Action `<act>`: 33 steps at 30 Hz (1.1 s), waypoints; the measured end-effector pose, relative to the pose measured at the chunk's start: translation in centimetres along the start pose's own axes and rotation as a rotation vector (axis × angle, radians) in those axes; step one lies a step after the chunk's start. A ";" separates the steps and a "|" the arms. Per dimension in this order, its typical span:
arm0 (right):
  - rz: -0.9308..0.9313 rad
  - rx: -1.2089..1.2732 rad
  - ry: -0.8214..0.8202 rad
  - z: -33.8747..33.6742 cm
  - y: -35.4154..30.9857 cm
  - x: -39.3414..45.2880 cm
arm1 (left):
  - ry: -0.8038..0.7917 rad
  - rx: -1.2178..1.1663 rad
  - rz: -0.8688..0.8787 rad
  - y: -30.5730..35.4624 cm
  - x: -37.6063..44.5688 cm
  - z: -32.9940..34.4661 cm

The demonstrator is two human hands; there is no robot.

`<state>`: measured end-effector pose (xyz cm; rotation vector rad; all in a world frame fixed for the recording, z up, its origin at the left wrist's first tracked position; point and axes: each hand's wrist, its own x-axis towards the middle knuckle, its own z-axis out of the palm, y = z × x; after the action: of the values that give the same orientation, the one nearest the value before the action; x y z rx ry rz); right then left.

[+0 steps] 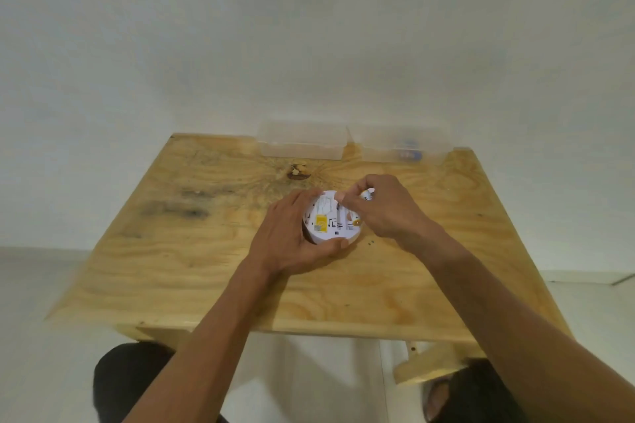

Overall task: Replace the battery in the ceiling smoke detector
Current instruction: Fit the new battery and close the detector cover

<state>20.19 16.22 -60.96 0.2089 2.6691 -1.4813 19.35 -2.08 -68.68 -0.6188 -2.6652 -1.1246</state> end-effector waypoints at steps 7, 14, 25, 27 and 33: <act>0.138 0.052 -0.027 1.1 -0.6 0.7 | 0.005 0.006 0.002 0.3 -0.3 -0.2; 0.314 0.419 -0.223 -0.8 -0.9 1.0 | -0.016 0.040 -0.017 -0.1 -0.2 0.1; -0.176 -0.449 0.016 -0.3 1.4 0.5 | -0.025 0.057 -0.019 -0.1 -0.2 0.1; -0.201 -0.478 0.026 -0.3 1.4 0.2 | -0.020 0.055 -0.017 0.0 -0.2 0.0; -0.321 -0.458 0.046 0.3 1.0 -1.1 | -0.014 0.045 -0.017 0.1 -0.2 0.1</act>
<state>21.48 16.40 -61.79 -0.2280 3.0943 -0.8798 19.59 -2.05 -68.80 -0.6000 -2.7049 -1.0646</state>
